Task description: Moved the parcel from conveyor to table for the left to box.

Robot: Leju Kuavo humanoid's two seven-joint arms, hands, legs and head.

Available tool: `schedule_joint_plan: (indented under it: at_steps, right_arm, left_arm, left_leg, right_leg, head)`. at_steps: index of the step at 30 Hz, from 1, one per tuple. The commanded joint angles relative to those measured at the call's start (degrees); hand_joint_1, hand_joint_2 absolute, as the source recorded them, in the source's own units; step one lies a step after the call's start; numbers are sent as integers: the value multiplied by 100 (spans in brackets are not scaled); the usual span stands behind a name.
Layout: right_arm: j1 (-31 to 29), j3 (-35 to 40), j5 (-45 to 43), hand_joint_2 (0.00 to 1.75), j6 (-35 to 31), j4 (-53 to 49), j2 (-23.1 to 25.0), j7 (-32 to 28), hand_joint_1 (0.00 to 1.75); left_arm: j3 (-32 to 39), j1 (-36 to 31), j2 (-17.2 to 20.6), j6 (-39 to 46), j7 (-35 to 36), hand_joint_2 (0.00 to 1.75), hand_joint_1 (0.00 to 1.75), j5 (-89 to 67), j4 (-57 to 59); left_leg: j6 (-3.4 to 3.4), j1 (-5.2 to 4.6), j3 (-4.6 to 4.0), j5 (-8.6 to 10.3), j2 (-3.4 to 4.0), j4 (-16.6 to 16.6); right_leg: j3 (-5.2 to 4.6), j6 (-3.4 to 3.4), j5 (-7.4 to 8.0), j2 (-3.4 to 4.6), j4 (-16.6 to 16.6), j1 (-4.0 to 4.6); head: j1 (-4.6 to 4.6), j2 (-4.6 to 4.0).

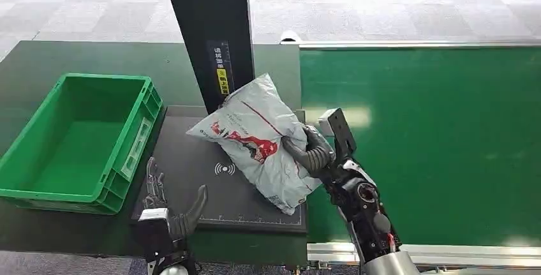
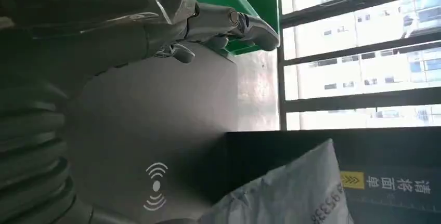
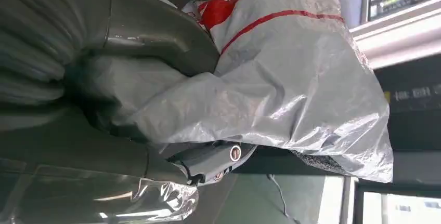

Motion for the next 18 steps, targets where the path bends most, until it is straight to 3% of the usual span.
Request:
schedule_joint_plan:
  at_steps: [1, 3, 4, 5, 9, 18]
  right_arm:
    - [-606, 483, 190, 175, 77, 1436, 152, -42, 175]
    - [-656, 680, 350, 175, 230, 1578, 101, 12, 175]
    - [-763, 1025, 814, 175, 76, 1779, 28, 273, 0]
    - [-828, 1074, 933, 0, -9, 1965, 53, 187, 0]
    - [-988, 1208, 1254, 0, -133, 2440, 57, -38, 0]
    - [-987, 1212, 1276, 0, -91, 2478, 58, -60, 0]
  left_arm:
    - [-224, 10, -351, -9, 13, 175, 0, -87, 329]
    - [-300, -11, -322, -9, 13, 175, 0, -64, 378]
    - [-308, -62, -326, -9, 13, 175, 0, -81, 470]
    - [-288, -99, -340, -9, 13, 175, 0, -83, 505]
    - [-223, -184, -369, -9, 13, 175, 0, -61, 559]
    - [-230, -197, -361, -9, 13, 175, 0, -25, 581]
  left_leg:
    - [6, -3, 10, -2, 12, -1]
    - [7, -3, 12, -3, 14, -1]
    - [6, -3, 10, -3, 9, -1]
    - [8, -3, 14, -3, 14, -2]
    - [6, -2, 12, 0, 5, -2]
    - [6, -3, 11, 0, -1, 0]
  right_leg:
    - [9, -4, 1, -2, -4, 0]
    - [10, -5, 0, -1, -4, 0]
    - [9, -3, 0, -2, -3, 0]
    - [13, -5, 0, -2, -6, 1]
    - [12, -2, 1, -7, -5, 0]
    - [10, -4, -2, -14, -3, 0]
  head:
    - [0, 0]
    - [0, 0]
    - [0, 0]
    - [0, 0]
    - [0, 0]
    - [0, 0]
